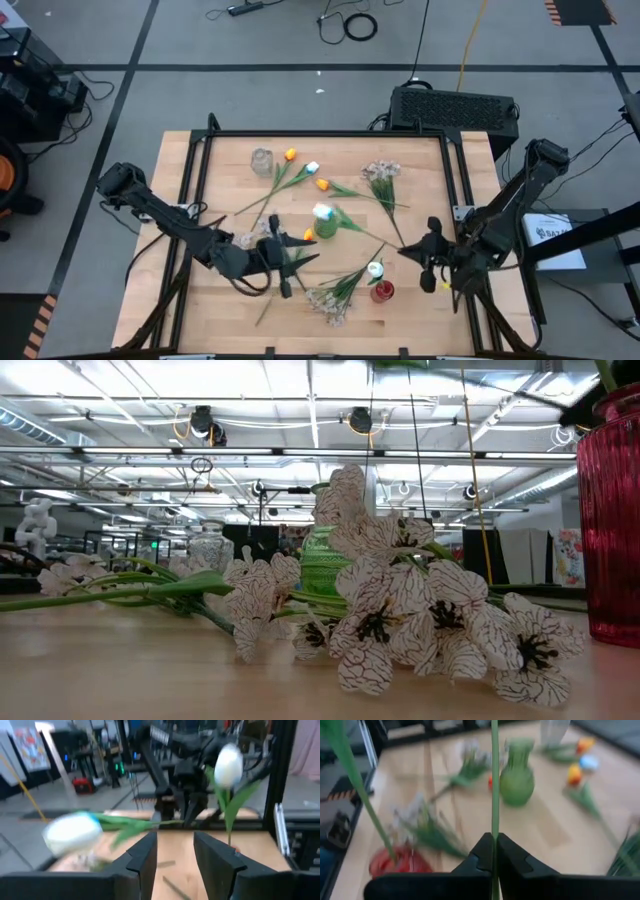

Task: Sort flowers into vase by color
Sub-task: Put the bottom white tulip into the red vase

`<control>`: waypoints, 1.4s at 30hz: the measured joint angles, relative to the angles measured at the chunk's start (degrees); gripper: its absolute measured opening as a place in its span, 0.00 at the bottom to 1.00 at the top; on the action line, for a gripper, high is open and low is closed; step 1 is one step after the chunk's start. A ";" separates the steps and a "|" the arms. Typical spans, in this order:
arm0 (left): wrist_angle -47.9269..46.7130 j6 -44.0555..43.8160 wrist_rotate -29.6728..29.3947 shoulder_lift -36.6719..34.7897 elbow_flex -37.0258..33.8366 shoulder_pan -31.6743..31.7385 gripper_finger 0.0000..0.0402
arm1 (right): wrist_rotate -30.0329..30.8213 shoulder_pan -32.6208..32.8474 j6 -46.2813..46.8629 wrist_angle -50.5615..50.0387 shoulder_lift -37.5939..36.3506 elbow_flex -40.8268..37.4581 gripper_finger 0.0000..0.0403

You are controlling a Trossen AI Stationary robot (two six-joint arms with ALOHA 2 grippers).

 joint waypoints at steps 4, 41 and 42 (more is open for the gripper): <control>5.57 6.79 0.05 -2.24 0.00 0.00 0.34 | 4.95 -0.02 -9.72 6.34 -3.81 0.00 0.00; 23.31 -0.58 38.45 12.56 6.26 16.96 0.39 | -22.89 -19.47 -67.43 93.51 15.58 0.00 0.00; 23.27 -0.59 38.45 13.26 6.92 16.94 0.40 | -22.90 -19.82 -67.43 94.48 16.12 0.00 0.00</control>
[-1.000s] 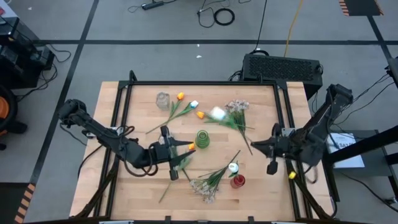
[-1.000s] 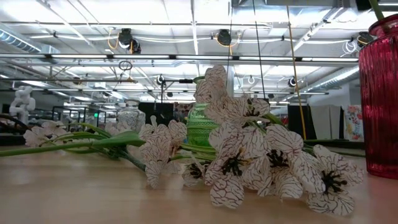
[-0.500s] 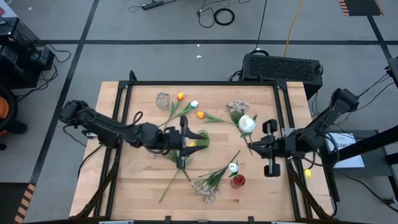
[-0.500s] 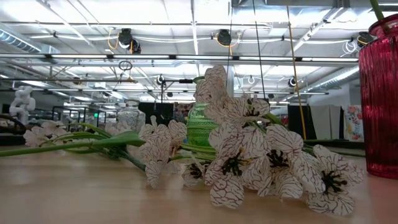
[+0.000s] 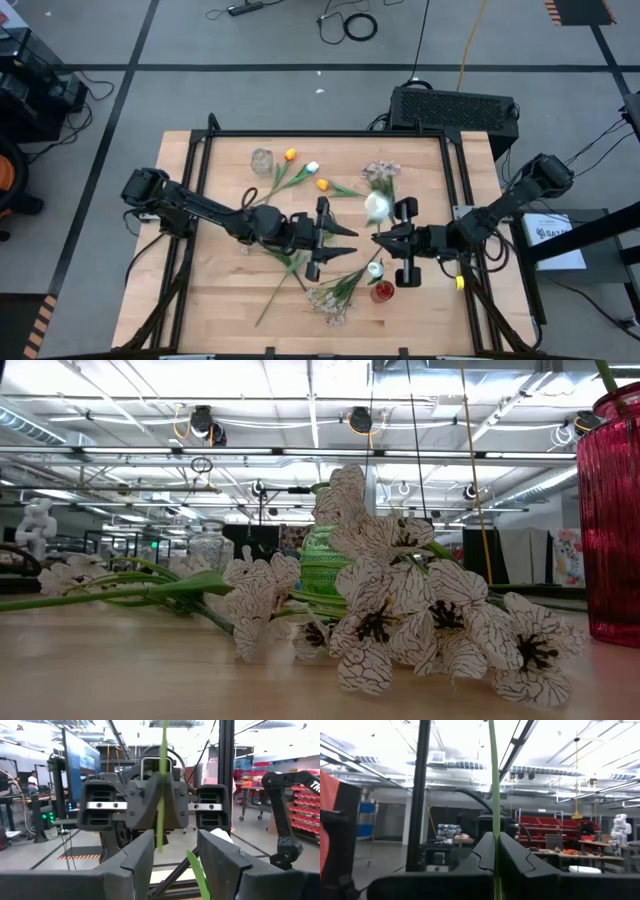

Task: Sort flowers into vase by color
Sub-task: Put the bottom white tulip into the red vase

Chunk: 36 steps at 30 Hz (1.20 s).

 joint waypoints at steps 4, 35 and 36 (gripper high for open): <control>0.11 -0.24 -0.10 1.29 1.98 0.71 0.44 | -0.14 -1.12 -0.02 1.52 0.77 0.00 0.00; -4.46 -3.12 4.89 7.84 8.02 4.65 0.44 | -1.38 -4.34 -1.57 -1.77 0.79 0.00 0.00; -4.40 -3.10 4.83 8.10 8.21 4.68 0.44 | -1.40 -4.34 -1.57 -1.77 0.79 0.00 0.00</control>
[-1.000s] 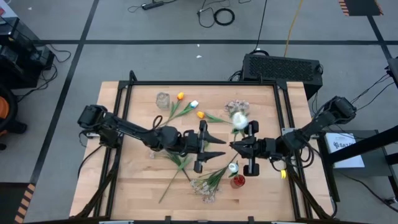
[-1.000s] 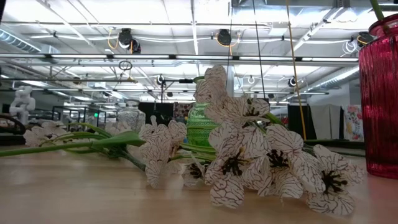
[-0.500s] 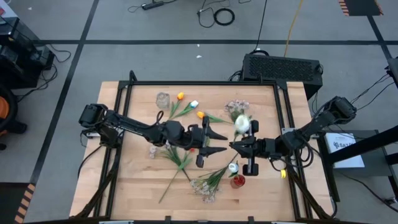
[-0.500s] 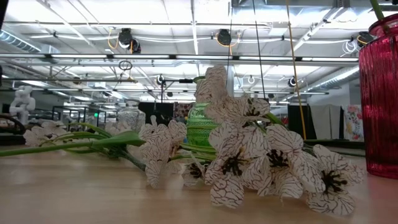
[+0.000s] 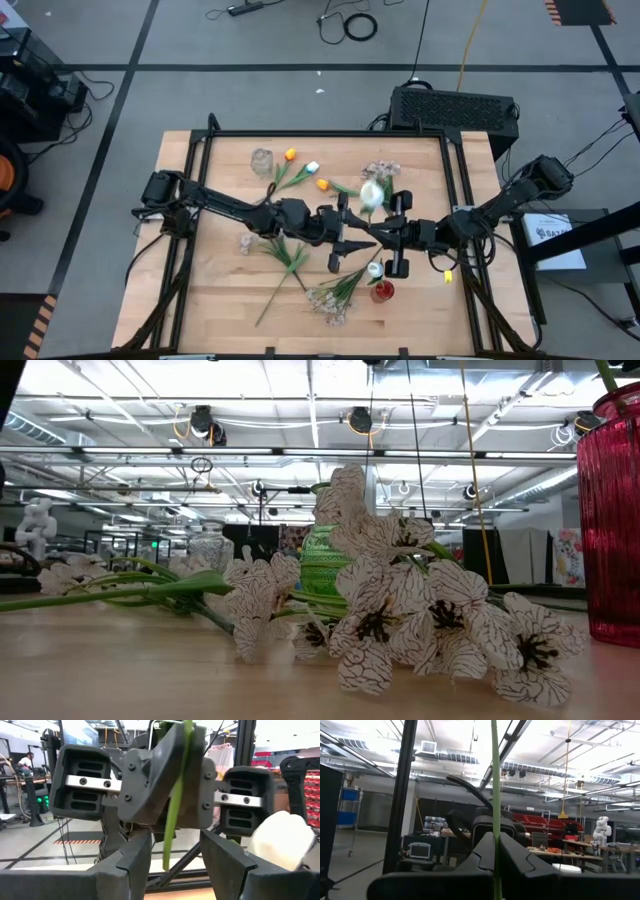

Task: Sort flowers into vase by color
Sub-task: Put the bottom white tulip into the red vase

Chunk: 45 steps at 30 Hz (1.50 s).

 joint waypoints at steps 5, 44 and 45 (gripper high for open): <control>0.43 -0.14 -0.62 0.03 0.11 0.33 0.44 | 0.00 0.11 -0.02 0.00 0.00 0.00 0.00; -5.19 -0.07 0.98 -2.51 -0.02 0.26 0.03 | 6.34 1.45 -4.69 -1.87 -0.63 0.00 0.18; -6.60 0.09 0.98 -3.10 -0.02 0.26 0.03 | 7.68 1.87 -6.10 -1.92 -0.63 0.00 0.21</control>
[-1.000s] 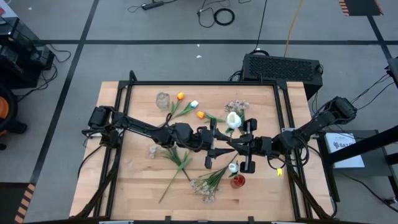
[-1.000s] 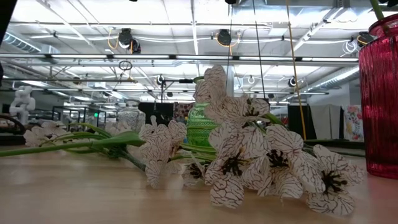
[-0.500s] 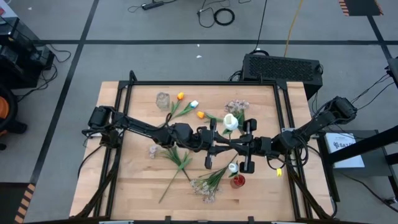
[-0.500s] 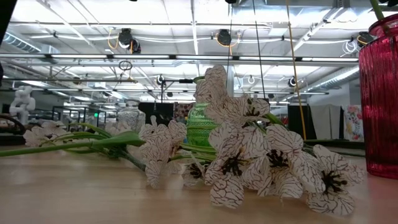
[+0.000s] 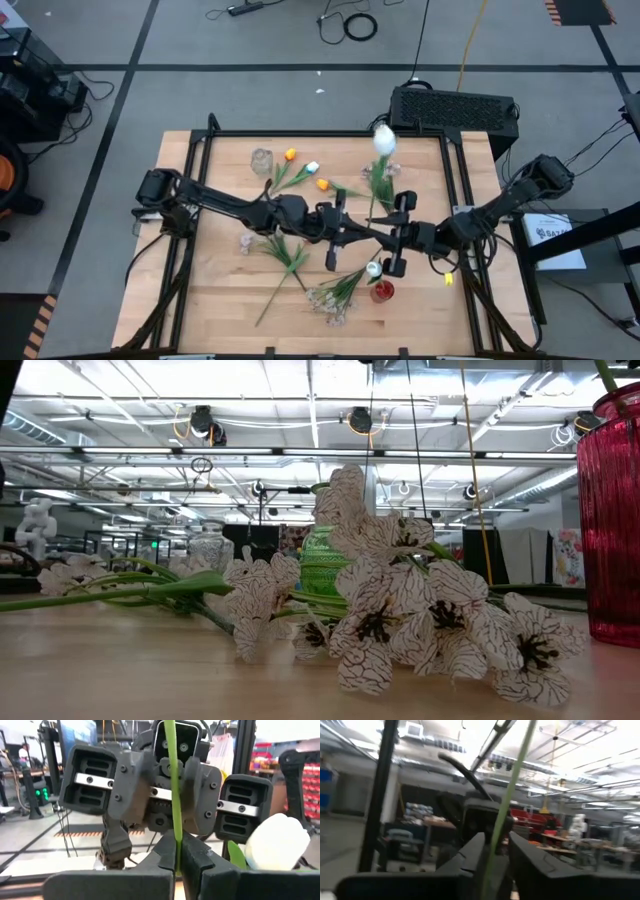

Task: Sort flowers into vase by color
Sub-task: Put the bottom white tulip into the red vase

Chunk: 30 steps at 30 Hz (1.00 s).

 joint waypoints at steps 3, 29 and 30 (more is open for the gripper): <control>-4.24 0.12 0.00 -1.88 0.00 0.02 0.03 | 4.23 1.40 -3.48 -0.09 -0.20 0.00 0.32; -25.10 2.42 0.11 -4.25 0.02 3.09 0.03 | 5.41 4.42 0.50 -2.34 -4.27 -0.02 0.66; -25.36 2.87 0.11 -4.25 0.02 3.10 0.03 | 5.43 4.57 0.01 -2.20 -4.36 -0.02 0.66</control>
